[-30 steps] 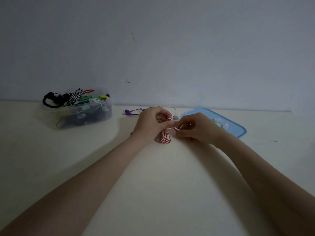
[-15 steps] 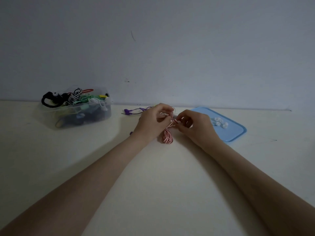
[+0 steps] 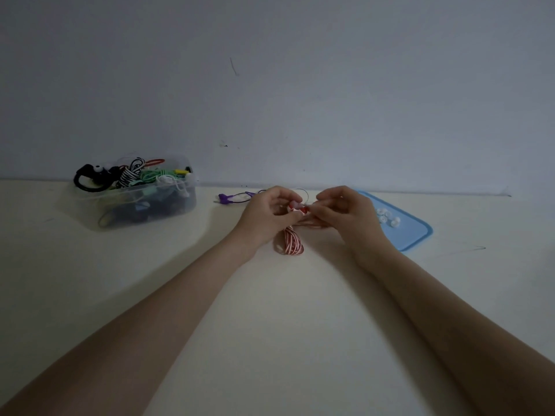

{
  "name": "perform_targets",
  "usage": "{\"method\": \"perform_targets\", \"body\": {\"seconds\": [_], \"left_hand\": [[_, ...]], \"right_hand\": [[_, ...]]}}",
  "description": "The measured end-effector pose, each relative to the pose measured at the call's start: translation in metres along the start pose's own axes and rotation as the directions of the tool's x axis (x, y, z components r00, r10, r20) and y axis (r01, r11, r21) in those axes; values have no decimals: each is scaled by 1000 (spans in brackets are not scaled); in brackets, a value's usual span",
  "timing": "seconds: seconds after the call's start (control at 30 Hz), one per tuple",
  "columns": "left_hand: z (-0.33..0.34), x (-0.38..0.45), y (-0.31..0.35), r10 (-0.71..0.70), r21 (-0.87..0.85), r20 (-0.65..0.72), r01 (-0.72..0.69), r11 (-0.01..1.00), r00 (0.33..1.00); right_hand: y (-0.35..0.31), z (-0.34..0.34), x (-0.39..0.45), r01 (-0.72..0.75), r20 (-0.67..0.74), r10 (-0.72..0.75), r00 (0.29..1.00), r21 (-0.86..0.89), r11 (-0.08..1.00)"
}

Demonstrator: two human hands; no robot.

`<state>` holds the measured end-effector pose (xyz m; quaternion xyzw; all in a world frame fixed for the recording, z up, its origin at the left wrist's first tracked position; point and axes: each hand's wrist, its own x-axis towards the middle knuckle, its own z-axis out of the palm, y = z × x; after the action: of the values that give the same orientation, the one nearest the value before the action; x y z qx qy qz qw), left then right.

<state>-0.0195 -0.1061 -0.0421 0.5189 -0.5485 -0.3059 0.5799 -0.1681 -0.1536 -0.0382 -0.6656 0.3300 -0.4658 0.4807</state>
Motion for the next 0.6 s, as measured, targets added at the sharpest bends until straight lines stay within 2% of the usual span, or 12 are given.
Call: {"method": "perform_targets", "body": {"seconds": [0.1, 0.2, 0.4, 0.6], "left_hand": [[0, 0, -1, 11, 20, 15, -11, 1000, 1000], [1, -1, -1, 28, 45, 16, -29, 999, 999], [0, -1, -1, 52, 81, 20, -54, 995, 998], [1, -1, -1, 49, 77, 33, -51, 996, 998]], "right_hand": [[0, 0, -1, -104, 2, 106, 994, 178, 978], [-1, -1, -2, -134, 18, 134, 991, 271, 953], [1, -1, -1, -155, 79, 140, 987, 240, 958], [-1, -3, -2, -189, 126, 155, 980, 331, 925]]}}
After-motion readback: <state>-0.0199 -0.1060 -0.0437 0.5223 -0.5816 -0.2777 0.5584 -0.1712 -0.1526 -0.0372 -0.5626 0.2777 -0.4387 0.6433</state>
